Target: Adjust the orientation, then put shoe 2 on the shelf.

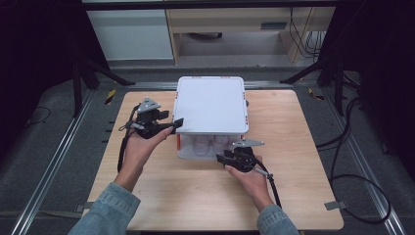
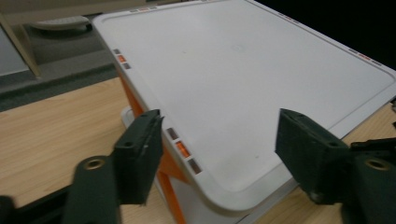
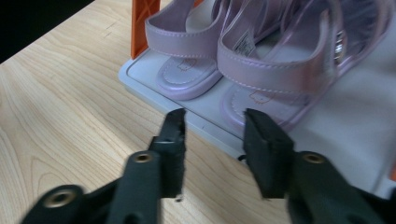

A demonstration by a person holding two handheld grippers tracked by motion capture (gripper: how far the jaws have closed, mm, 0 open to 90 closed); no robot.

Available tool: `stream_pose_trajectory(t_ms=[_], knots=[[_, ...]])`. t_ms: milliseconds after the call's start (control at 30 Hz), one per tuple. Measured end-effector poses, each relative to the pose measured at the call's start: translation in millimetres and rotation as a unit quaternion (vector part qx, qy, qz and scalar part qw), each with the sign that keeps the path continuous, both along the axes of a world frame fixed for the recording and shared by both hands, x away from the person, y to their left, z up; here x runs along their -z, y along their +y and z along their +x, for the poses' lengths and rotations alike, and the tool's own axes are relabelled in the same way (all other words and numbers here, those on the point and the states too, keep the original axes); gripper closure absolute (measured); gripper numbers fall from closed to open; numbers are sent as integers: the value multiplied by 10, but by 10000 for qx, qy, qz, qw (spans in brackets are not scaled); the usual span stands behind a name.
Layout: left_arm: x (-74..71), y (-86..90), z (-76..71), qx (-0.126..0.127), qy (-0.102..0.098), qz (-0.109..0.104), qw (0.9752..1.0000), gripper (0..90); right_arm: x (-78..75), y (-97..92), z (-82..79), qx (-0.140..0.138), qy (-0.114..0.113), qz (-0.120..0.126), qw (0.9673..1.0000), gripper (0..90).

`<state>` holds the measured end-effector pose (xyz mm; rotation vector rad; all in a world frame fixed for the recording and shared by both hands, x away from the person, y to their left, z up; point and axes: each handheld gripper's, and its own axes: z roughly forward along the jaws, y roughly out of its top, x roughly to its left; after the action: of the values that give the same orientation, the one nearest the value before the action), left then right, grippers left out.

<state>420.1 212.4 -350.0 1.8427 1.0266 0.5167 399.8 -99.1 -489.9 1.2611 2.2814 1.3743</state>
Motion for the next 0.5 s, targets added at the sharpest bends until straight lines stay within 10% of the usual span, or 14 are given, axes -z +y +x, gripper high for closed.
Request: stream_pose_trajectory(t_ms=[300,500], knots=[[210,343,-147,-377,-65,359,9986,93,-96,-179,-124,219,-148,-130,9996,169],[573,536,-136,-566,238,645,9960,59,-110,-579,-114,428,-249,-263,9984,133]])
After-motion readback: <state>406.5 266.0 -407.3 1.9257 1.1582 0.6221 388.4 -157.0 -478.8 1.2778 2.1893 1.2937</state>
